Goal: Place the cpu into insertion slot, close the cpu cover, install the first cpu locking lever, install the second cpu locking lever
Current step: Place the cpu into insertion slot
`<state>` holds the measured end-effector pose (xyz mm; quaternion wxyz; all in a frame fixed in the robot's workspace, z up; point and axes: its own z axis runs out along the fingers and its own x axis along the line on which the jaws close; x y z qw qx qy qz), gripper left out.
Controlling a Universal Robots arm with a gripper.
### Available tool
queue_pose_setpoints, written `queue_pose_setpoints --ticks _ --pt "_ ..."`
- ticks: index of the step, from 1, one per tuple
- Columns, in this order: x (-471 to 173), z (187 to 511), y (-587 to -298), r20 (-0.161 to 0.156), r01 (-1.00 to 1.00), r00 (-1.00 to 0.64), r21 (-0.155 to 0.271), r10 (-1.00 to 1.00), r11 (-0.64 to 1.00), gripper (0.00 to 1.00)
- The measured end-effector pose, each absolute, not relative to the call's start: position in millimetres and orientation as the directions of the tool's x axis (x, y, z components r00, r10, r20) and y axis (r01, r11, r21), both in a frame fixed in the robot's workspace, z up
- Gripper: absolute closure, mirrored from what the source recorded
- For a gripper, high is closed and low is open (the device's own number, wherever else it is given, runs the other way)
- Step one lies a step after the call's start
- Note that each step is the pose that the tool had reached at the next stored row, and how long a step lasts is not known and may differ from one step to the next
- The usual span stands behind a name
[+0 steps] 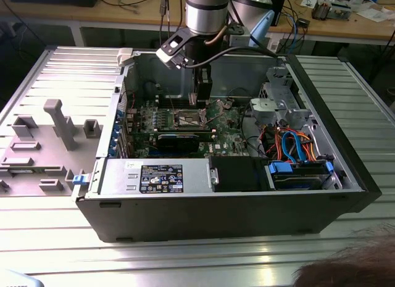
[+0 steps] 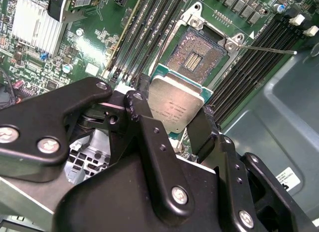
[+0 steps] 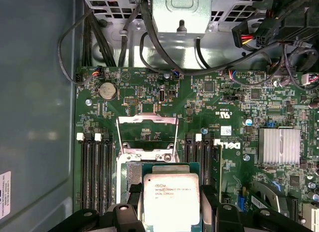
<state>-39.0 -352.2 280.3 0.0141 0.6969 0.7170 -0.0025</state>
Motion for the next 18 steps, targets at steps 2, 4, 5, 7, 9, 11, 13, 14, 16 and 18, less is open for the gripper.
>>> queue_pose_setpoints --ticks 2,4,5,7,9,11,13,14,16,18 --pt "-39.0 280.0 -352.2 -0.024 0.999 -0.028 0.016 0.999 0.029 0.45" --pt "-39.0 279.6 -352.2 -0.024 0.999 -0.028 0.016 0.999 0.029 0.45" --pt "-39.0 279.5 -352.2 -0.024 0.999 -0.028 0.016 0.999 0.029 0.45" --pt "-39.0 278.8 -352.2 -0.024 0.999 -0.028 0.016 0.999 0.029 0.45" --pt "-39.0 278.6 -352.2 -0.024 0.999 -0.028 0.016 0.999 0.029 0.45" --pt "-39.0 278.2 -352.2 -0.024 0.999 -0.028 0.016 0.999 0.029 0.45" --pt "-39.0 277.9 -352.2 -0.024 0.999 -0.028 0.016 0.999 0.029 0.45" --pt "-39.0 277.7 -352.2 -0.024 0.999 -0.028 0.016 0.999 0.029 0.45" --pt "-39.0 277.5 -352.2 -0.024 0.999 -0.028 0.016 0.999 0.029 0.45" --pt "-39.0 277.3 -352.2 -0.024 0.999 -0.028 0.016 0.999 0.029 0.45"
